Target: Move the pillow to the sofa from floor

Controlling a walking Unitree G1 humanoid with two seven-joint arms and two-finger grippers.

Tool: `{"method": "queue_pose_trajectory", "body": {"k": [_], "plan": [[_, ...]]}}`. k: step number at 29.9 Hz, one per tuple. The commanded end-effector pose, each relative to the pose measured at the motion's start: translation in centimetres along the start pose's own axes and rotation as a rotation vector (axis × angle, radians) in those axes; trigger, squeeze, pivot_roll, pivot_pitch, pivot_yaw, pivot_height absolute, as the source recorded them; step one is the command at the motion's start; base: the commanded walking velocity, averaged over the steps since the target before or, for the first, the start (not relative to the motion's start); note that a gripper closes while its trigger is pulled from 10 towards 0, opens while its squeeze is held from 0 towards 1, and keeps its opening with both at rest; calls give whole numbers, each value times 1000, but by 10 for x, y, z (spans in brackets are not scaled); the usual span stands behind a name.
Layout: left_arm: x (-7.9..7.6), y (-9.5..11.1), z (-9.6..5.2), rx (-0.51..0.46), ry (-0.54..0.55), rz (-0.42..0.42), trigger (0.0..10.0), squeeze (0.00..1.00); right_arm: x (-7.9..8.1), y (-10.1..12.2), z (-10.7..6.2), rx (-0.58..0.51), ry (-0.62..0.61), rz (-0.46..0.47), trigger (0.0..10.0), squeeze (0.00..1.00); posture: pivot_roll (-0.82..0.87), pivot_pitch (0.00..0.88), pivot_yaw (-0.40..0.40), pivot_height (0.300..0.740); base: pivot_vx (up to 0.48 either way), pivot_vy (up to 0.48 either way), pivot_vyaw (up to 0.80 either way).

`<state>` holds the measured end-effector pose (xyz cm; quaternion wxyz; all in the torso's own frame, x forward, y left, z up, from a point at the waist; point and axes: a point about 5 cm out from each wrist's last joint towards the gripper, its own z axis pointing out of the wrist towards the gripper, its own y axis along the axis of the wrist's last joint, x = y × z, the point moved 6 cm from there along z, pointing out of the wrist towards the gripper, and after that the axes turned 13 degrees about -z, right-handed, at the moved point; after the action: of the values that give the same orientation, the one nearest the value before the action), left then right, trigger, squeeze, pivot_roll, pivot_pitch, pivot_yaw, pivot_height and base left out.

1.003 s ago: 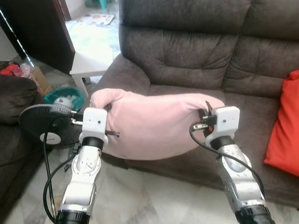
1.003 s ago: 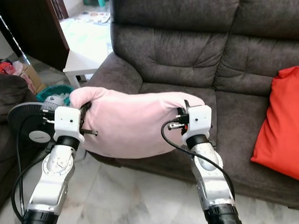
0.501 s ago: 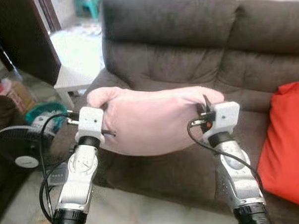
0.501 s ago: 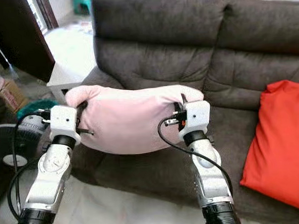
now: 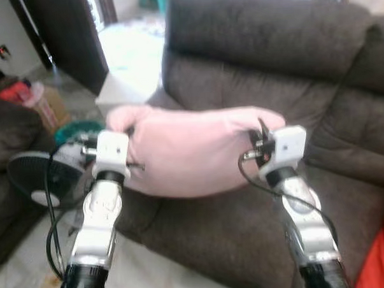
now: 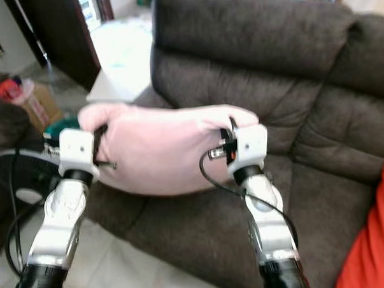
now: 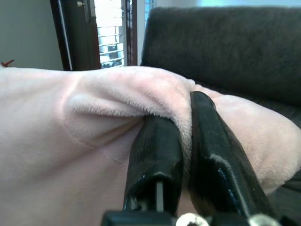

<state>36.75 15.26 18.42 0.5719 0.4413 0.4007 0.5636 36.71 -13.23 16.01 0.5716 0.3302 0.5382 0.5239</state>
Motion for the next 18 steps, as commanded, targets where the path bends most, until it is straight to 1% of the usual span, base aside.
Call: {"method": "queue_pose_trajectory", "body": {"k": [1, 8, 10, 15, 18], "plan": [[-9, 1, -1, -2, -16, -19, 10000, 0, -23, 14, 0, -57, -80, 12, 10000, 0, 131, 69, -26, 740, 0, 0, 0], [-11, -2, -2, 11, -32, -20, 10000, 0, -22, 10, 2, -35, -81, -3, 10000, 0, 131, 61, -24, 740, 0, 0, 0], [-13, -3, -1, 15, -44, -29, 10000, 0, -23, 8, 2, -20, -94, -13, 10000, 0, 131, 57, -23, 740, 0, 0, 0], [-23, -5, -2, 27, -97, -53, 10000, 0, -25, 5, 2, -6, -100, -22, 10000, 0, 131, 53, -21, 740, 0, 0, 0], [-26, -5, -3, 26, -111, -51, 10000, 0, -27, 3, 2, 4, -107, -26, 10000, 0, 130, 52, -20, 740, 0, 0, 0]]}}
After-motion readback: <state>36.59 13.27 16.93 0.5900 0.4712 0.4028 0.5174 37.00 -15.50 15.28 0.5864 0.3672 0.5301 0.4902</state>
